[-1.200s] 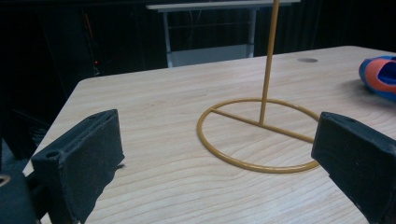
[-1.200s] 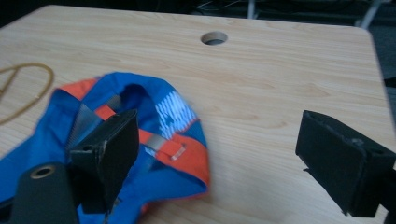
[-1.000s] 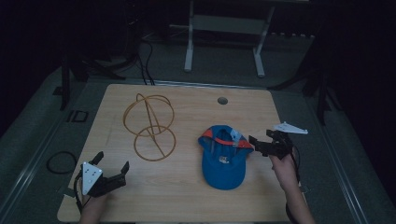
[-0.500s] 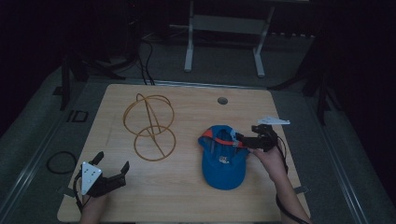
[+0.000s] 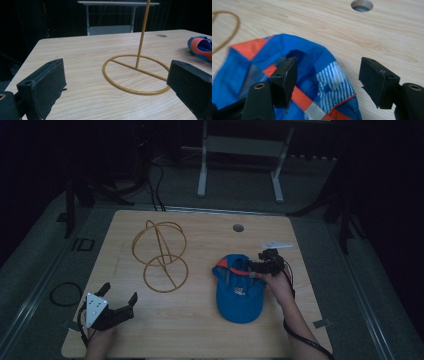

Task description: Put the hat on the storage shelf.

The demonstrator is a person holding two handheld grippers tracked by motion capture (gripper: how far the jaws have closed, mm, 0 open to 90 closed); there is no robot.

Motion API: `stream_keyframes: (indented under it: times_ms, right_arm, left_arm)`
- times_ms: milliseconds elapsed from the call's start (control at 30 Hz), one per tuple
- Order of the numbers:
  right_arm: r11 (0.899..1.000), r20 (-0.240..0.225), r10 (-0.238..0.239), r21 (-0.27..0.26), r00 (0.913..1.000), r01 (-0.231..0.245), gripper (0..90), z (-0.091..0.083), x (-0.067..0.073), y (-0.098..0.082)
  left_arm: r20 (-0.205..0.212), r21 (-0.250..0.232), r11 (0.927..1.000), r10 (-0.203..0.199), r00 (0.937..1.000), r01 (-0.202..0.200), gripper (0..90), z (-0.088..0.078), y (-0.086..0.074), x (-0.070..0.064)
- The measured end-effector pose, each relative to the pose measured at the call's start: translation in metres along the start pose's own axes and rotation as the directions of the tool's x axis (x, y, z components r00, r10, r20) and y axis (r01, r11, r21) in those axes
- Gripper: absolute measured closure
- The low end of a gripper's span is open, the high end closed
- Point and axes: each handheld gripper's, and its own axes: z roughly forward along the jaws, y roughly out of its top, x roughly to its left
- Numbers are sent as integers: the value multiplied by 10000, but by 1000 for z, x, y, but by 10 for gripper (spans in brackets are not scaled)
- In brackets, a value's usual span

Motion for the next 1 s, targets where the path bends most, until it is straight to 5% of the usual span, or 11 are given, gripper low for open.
stream_keyframes:
  times_ms: [567,700,1000]
  right_arm:
    - [9921,563,-350,1225,9978,279,334,40,7,-18]
    - [9890,520,-753,1316,9958,679,417,40,11,-17]
    - [9848,111,-1344,1126,9909,1323,776,38,20,-19]
  left_arm:
    - [93,51,9999,-148,9998,147,25,0,0,2]
    - [76,104,9999,-116,9999,115,25,1,0,2]
    - [163,236,9997,50,9999,-54,25,2,-1,1]
